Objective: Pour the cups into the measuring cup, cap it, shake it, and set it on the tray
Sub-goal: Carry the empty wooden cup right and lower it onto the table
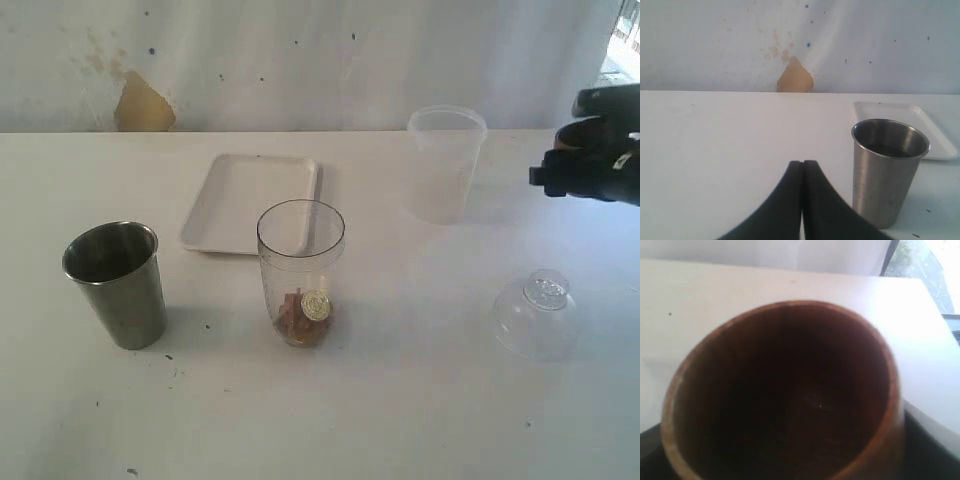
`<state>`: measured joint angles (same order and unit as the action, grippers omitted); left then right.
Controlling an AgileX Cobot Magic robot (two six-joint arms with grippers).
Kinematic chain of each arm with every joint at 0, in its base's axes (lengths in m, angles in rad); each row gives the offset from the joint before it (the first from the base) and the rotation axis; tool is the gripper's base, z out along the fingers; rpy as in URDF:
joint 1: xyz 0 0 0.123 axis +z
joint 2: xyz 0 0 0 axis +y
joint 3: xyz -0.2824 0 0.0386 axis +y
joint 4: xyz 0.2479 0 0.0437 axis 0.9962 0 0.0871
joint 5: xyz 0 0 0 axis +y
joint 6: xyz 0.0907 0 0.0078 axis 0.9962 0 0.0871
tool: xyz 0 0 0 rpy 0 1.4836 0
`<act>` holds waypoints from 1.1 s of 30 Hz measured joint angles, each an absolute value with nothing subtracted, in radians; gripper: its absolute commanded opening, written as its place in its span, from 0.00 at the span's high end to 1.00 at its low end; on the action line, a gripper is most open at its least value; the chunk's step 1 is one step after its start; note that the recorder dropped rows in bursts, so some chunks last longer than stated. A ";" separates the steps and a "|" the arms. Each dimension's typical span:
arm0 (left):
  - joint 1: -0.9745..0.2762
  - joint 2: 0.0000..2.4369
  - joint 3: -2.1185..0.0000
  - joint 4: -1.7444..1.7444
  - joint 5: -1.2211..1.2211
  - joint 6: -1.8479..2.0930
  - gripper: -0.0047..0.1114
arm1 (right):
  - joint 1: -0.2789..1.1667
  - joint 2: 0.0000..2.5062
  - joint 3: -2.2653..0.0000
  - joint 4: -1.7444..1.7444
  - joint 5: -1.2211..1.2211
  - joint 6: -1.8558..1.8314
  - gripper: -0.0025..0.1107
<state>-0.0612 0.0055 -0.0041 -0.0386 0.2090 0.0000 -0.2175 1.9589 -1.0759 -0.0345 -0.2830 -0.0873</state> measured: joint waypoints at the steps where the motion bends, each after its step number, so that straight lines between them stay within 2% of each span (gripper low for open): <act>1: -0.061 0.006 -0.004 -0.039 0.209 0.000 0.96 | -0.218 1.983 -1.076 -0.064 -0.308 -0.063 0.98; 8: -0.061 0.006 -0.004 -0.039 0.209 0.000 0.96 | -0.220 2.105 -1.076 -0.289 -0.532 0.135 0.98; 33: -0.061 0.006 -0.004 -0.039 0.209 0.000 0.96 | -0.238 2.209 -1.137 -0.268 -0.552 0.269 0.98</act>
